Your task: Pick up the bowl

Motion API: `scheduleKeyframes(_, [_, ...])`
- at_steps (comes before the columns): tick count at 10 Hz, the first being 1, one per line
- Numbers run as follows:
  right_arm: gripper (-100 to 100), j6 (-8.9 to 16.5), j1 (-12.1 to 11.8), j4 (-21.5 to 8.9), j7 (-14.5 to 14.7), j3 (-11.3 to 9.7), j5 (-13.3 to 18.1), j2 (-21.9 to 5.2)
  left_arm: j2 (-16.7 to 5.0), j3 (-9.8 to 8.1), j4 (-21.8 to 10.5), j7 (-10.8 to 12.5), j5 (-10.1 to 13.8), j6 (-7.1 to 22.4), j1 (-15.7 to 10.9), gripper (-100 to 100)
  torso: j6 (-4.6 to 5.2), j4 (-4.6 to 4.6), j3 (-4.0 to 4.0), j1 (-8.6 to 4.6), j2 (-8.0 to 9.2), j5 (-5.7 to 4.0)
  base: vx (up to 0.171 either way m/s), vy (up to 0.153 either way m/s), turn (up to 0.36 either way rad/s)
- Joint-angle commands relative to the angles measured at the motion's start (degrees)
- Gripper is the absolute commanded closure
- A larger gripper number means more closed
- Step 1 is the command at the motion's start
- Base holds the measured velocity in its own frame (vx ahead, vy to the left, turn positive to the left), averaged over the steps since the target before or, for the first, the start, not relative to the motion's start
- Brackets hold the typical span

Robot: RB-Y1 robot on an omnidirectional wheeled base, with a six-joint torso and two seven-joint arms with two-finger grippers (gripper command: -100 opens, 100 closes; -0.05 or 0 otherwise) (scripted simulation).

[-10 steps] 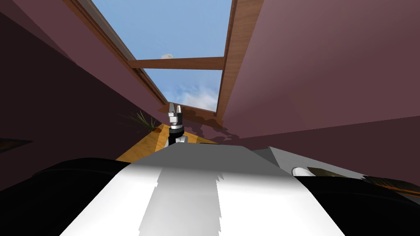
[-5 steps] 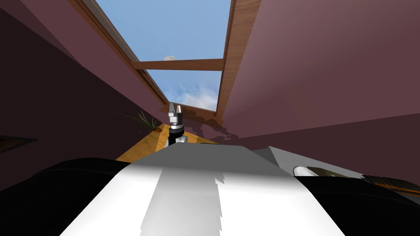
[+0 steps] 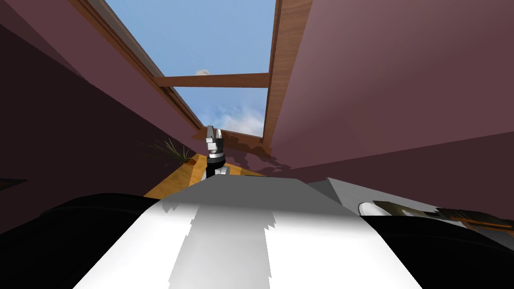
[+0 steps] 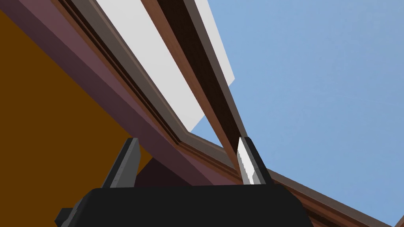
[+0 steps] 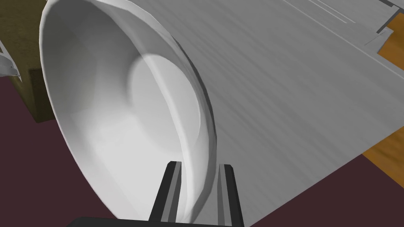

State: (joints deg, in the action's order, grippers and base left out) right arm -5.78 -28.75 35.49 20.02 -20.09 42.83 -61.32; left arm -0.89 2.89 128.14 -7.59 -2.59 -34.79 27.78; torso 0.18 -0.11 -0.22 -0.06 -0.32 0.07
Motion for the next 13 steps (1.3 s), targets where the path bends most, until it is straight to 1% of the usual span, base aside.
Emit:
scheduleKeyframes(1, [100,-0.6,0.0,0.0,2.7,0.5,-1.3,-0.1,0.0,0.00,0.0,0.0,0.0,0.0,0.0,0,0.00,0.00,0.00,0.00,0.00,0.00,0.057,0.017,-0.082])
scheduleKeyframes(2, [100,-1.2,0.0,-0.1,4.2,1.2,-2.2,-0.2,0.0,0.00,0.0,0.0,0.0,0.0,0.0,0,-0.03,0.00,0.00,0.04,0.00,0.03,0.060,0.017,-0.118])
scheduleKeyframes(3, [100,-1.2,0.0,-0.1,4.7,1.2,-2.2,-0.2,0.0,0.00,0.0,0.0,0.0,0.0,0.0,0,-0.01,0.00,0.00,0.07,0.00,0.06,0.048,0.015,-0.051])
scheduleKeyframes(6, [100,-2.9,-0.1,-0.4,10.1,3.0,-5.2,-0.2,0.0,0.00,0.0,0.0,0.0,0.0,0.0,0,-0.04,0.00,0.00,0.10,0.01,0.12,0.057,0.009,-0.106])
scheduleKeyframes(7, [100,-2.9,-0.1,-0.4,10.7,3.0,-5.2,-0.2,0.0,0.00,0.0,0.0,0.0,0.0,0.0,0,-0.03,-0.01,-0.02,0.14,-0.03,0.14,0.052,0.013,-0.073])
scheduleKeyframes(9, [100,-4.0,-0.1,-0.6,14.2,4.2,-7.1,-0.3,0.0,0.00,0.0,0.0,0.0,0.0,0.0,0,-0.05,0.00,0.02,0.16,0.05,0.19,0.046,0.013,-0.106])
scheduleKeyframes(10, [100,-4.0,-0.1,-0.6,14.7,4.2,-7.1,-0.3,0.0,0.00,0.0,0.0,0.0,0.0,0.0,0,-0.04,0.00,0.01,0.21,0.03,0.21,0.040,0.013,-0.049])
scheduleKeyframes(11, [100,-4.5,-0.1,-0.7,16.7,4.8,-8.1,-0.3,0.0,0.00,0.0,0.0,0.0,0.0,0.0,0,-0.10,0.01,0.02,0.22,0.05,0.24,0.041,0.006,-0.078])
scheduleKeyframes(12, [100,-4.3,0.1,-0.9,15.5,4.4,-7.6,-0.2,0.0,0.00,0.0,0.0,0.0,0.0,0.0,0,-0.07,0.01,0.02,0.22,0.04,0.25,0.021,0.005,-0.022])
scheduleKeyframes(13, [0,-4.4,0.1,-0.9,15.8,4.5,-7.7,-0.2,0.0,0.00,0.0,0.0,0.0,0.0,0.0,0,-0.10,0.02,0.05,0.22,0.10,0.26,0.000,0.000,0.000])
